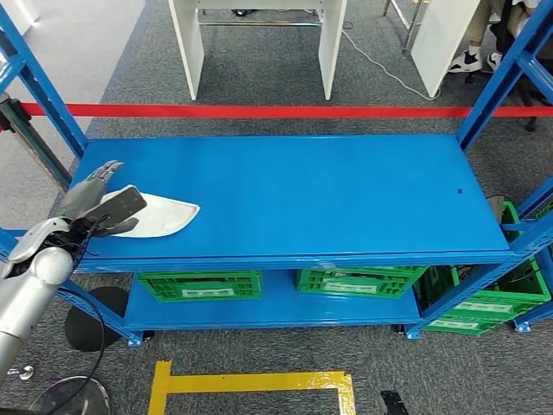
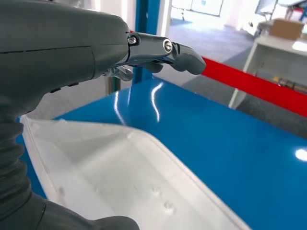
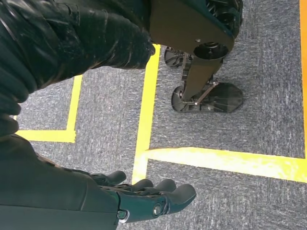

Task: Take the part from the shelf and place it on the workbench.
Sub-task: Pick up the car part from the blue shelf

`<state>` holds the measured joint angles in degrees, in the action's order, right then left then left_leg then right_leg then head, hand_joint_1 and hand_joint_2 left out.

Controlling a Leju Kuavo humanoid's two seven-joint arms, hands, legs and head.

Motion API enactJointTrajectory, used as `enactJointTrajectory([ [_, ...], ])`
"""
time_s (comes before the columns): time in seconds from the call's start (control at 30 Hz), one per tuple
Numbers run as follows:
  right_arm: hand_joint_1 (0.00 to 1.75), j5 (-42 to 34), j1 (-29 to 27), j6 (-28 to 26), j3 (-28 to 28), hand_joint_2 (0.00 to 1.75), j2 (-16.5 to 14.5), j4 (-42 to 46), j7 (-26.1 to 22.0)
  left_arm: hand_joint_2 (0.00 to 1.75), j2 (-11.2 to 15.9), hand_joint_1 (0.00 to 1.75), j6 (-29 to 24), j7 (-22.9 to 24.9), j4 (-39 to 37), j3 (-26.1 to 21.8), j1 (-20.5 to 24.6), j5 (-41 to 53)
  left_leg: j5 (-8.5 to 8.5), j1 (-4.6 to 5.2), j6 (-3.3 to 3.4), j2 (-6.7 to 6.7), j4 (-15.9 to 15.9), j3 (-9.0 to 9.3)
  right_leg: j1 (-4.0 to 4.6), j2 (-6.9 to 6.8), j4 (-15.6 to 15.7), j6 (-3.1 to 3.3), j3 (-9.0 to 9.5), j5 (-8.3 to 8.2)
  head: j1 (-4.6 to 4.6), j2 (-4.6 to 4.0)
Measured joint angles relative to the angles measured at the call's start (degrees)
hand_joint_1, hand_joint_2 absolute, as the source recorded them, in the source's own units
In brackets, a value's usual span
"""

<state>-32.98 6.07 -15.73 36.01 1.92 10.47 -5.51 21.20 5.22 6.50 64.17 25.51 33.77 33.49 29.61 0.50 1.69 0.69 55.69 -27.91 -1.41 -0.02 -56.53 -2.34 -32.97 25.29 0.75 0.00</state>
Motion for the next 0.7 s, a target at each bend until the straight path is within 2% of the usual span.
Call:
enactJointTrajectory([
  [0.23, 0.00, 0.27, -0.09, -0.01, -0.03, 1.75, 0.00, -0.03, -0.02, 1.75, 0.80, 0.00, 4.73, 0.51, 0.77, 1.14, -1.09, -0.04, 0.00, 0.00, 0.00, 0.00, 0.00, 0.00, 0.00, 0.00, 0.00, 0.00, -0.01, 0.00, 0.00, 0.00],
  [0.7, 0.00, 0.83, -0.09, 0.03, -0.03, 1.75, 0.00, -0.09, 0.22, 1.75, 2.67, 0.00, 7.05, 0.42, 0.79, 4.20, -1.56, 0.47, 0.00, 0.00, 0.00, 0.00, 0.00, 0.00, 0.00, 0.01, -0.01, 0.00, -0.01, 0.00, 0.01, 0.00],
])
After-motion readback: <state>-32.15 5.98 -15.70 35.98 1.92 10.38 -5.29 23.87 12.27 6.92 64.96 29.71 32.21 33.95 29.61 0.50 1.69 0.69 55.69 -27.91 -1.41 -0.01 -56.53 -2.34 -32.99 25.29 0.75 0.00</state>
